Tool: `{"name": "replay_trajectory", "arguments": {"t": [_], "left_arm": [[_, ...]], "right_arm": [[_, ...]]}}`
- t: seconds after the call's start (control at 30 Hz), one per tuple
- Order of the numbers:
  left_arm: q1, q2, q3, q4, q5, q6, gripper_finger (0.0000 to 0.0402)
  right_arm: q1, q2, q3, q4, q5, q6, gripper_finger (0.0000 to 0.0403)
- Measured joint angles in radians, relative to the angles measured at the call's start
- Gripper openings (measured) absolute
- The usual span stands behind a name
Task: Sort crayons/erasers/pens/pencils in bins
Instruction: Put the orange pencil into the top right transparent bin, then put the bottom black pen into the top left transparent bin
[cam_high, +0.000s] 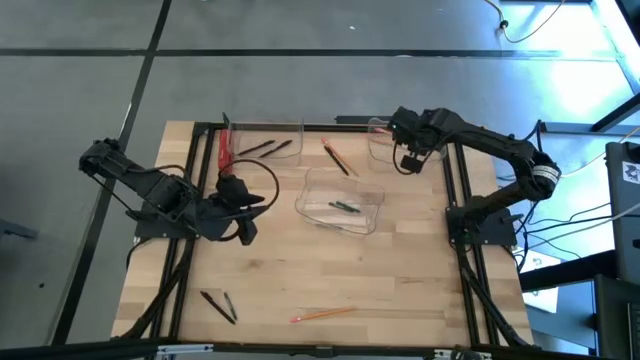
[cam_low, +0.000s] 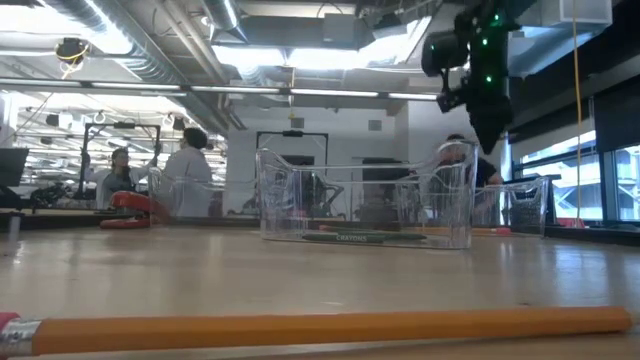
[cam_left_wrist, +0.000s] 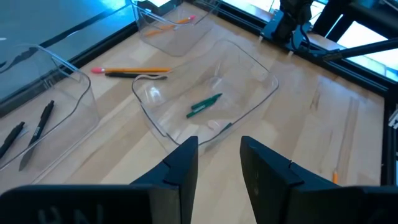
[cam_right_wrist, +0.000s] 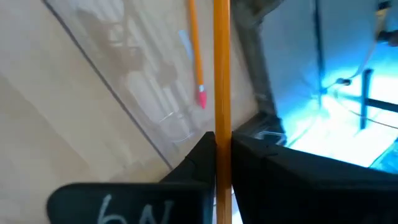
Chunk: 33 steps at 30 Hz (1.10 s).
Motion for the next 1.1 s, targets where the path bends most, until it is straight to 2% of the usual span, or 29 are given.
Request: {"name": "replay_trajectory", "arguments": {"t": [0.1, 0.23, 0.53, 0.83, 1.1], "left_arm": [[0.002, 0.0, 0.0, 0.0, 0.0, -0.005, 0.0112], [0.002, 0.0, 0.0, 0.0, 0.0, -0.005, 0.0112], [0.002, 0.0, 0.0, -0.001, 0.0, -0.007, 0.0112], [0.002, 0.0, 0.0, -0.001, 0.0, -0.008, 0.0112], [0.002, 0.0, 0.0, -0.001, 0.0, -0.008, 0.0112]], "right_arm": [[-0.032, 0.0, -0.038, 0.029, -0.043, -0.04, 0.0029], [-0.053, 0.0, -0.115, 0.153, -0.077, -0.103, 0.0035], [-0.085, 0.0, -0.245, 0.399, -0.08, -0.171, 0.0034], [-0.11, 0.0, -0.277, 0.446, -0.104, -0.216, 0.0056], [-0.11, 0.0, -0.277, 0.466, -0.105, -0.217, 0.0059]]}}
